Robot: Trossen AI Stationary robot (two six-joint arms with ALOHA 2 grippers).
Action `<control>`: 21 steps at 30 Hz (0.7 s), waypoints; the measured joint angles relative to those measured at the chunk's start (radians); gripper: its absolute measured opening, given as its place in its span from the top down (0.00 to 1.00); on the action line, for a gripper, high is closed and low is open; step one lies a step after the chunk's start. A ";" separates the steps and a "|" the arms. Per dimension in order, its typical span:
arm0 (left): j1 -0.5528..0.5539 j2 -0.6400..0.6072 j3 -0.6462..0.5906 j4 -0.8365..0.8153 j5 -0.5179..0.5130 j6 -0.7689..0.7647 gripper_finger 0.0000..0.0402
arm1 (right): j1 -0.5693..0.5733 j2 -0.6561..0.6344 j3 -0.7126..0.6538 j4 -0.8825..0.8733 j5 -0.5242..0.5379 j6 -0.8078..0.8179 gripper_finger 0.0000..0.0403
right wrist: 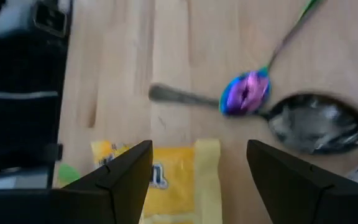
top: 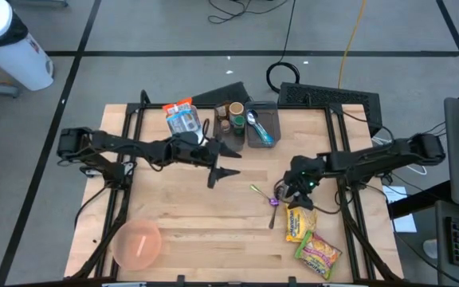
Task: Pick & Place Food Item
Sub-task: Put the yellow noodle pack into the white bin
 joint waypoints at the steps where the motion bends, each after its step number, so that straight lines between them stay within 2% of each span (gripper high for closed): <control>1: 0.000 -0.002 0.000 -0.005 0.000 0.000 0.32 | -0.001 0.022 0.000 -0.003 -0.011 -0.006 0.37; 7: -0.013 -0.001 -0.001 -0.018 0.001 0.004 0.32 | -0.001 0.122 0.002 0.016 -0.044 -0.050 0.37; 13: -0.017 -0.001 -0.001 -0.030 -0.008 0.003 0.32 | -0.006 0.128 0.002 0.037 -0.099 -0.042 0.39; 16: -0.017 -0.001 -0.001 -0.040 -0.008 0.002 0.32 | -0.007 0.123 -0.001 0.038 -0.117 -0.012 0.44; 21: -0.017 -0.001 -0.001 -0.050 -0.008 0.001 0.32 | -0.007 0.123 -0.001 0.035 -0.137 -0.005 0.61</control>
